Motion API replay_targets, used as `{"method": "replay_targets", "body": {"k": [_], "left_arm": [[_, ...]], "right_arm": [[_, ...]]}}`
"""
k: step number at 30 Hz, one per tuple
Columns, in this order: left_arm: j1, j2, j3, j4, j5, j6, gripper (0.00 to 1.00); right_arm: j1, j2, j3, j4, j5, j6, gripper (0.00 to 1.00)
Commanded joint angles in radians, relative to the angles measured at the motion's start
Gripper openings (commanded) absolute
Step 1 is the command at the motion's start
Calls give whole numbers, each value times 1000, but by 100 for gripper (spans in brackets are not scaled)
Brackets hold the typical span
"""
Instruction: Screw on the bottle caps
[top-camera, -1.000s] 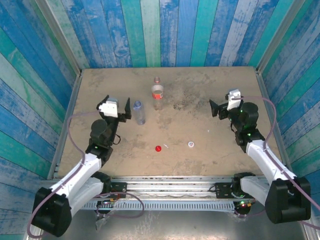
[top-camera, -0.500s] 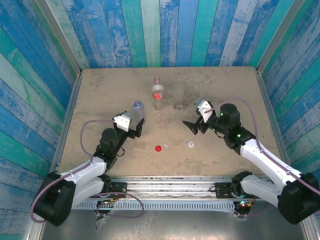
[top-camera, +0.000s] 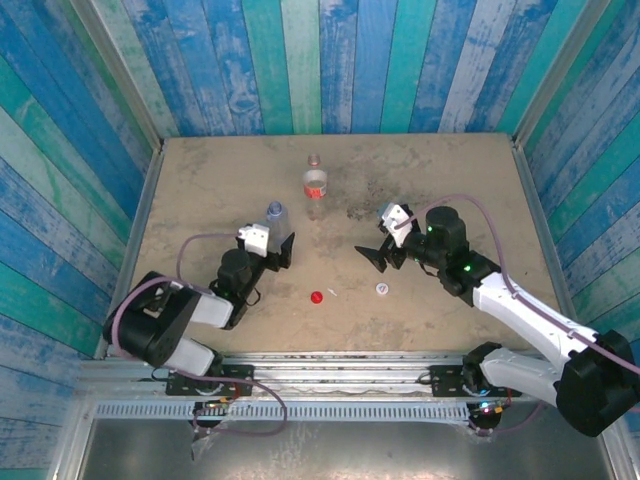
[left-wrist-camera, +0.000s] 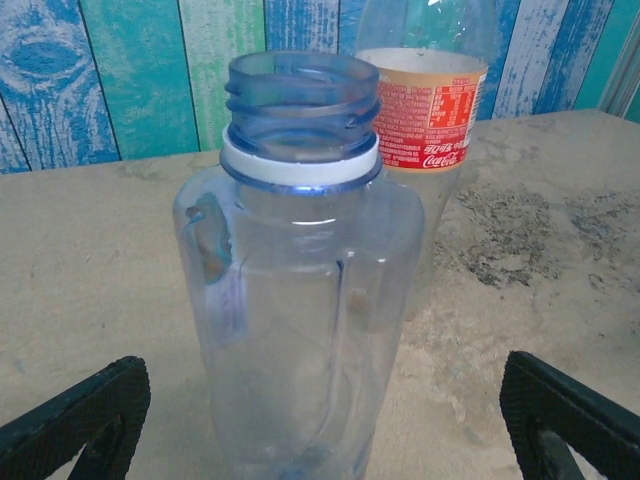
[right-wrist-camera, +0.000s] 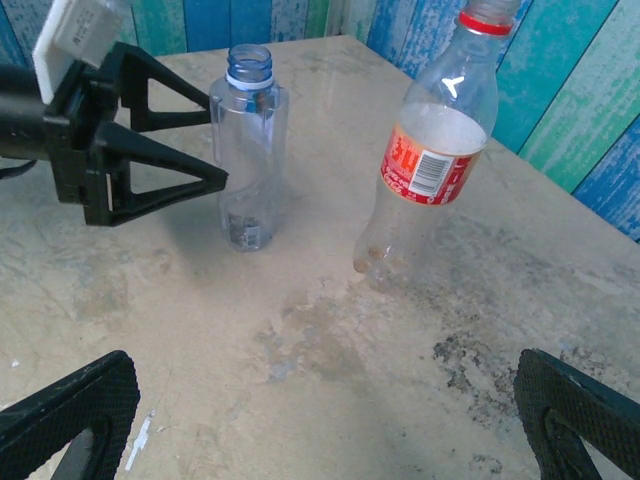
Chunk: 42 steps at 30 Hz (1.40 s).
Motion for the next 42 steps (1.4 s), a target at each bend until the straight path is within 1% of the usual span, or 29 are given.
{"method": "replay_targets", "body": {"k": [1,4,9,13,15,17,20,21,23,25,28,31,33,35,36,40,42], "left_arm": [[-5,91,37,133,-9,11,94],[-5,139,73,125,-3,19,94],[-5,182,98,134,-28,23,100],[-5,204,111,130,-31,24,93],[-5,214,113,138,-32,21,88],[-5,221,116,142,-32,11,86],[-5,233,122,142,-20,13,78],[-5,238,123,148,-17,14,76],[-5,245,120,164,-1,12,70],[-5,244,118,165,8,13,65],[-5,238,118,163,22,17,63],[-5,231,120,152,32,31,57],[-5,221,121,136,53,40,56],[-5,203,124,104,107,56,56],[-5,197,125,95,144,67,56],[-5,177,131,48,325,101,56],[-5,163,142,12,429,105,56]], "right_arm": [[6,-4,18,1,29,18,100],[6,-7,13,-2,39,29,100],[6,-19,4,-7,53,41,100],[8,-19,2,-5,55,51,100],[8,-19,2,-3,59,56,100],[8,-16,6,-1,75,70,100],[7,-15,4,20,101,112,100],[6,-15,5,22,114,134,100],[7,-12,15,20,176,209,100],[6,-12,17,24,208,238,100],[6,-22,6,31,204,224,100],[6,-27,-20,73,222,242,100],[6,-27,-23,78,264,271,100],[-1,-34,-15,55,375,379,100],[-16,-39,-14,49,397,423,100],[-72,-69,-72,112,337,505,100],[-83,-76,-75,96,309,514,100]]}}
